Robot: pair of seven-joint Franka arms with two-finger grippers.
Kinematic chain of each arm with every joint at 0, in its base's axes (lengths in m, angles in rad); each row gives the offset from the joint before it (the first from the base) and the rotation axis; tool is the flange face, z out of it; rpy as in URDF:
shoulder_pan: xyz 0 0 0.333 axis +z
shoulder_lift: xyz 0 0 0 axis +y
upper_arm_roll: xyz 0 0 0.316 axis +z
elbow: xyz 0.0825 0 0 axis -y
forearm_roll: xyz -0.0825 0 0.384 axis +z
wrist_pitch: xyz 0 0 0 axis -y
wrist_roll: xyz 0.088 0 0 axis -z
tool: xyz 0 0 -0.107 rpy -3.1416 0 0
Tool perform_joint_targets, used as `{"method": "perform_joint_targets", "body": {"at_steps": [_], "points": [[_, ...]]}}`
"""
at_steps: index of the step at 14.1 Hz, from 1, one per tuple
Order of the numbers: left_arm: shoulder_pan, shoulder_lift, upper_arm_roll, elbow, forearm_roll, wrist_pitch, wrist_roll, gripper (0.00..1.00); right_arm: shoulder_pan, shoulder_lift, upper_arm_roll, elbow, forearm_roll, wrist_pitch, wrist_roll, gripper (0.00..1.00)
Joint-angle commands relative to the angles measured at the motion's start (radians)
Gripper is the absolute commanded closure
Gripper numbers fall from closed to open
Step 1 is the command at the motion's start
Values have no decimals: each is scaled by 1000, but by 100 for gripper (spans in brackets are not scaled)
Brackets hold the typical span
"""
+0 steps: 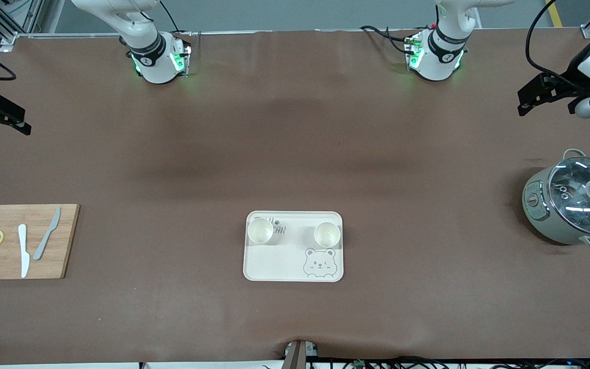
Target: Place white IKEA cup upright on tray with both arms
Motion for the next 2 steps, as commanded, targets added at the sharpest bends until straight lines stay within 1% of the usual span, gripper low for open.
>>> {"method": "perform_joint_targets", "body": {"at_steps": [1, 2], "points": [[3, 5, 0, 15, 10, -13, 14, 0, -19, 9, 25, 26, -9, -18, 7, 0], [3, 5, 1, 15, 8, -12, 14, 0, -19, 9, 25, 26, -9, -18, 7, 0]]}}
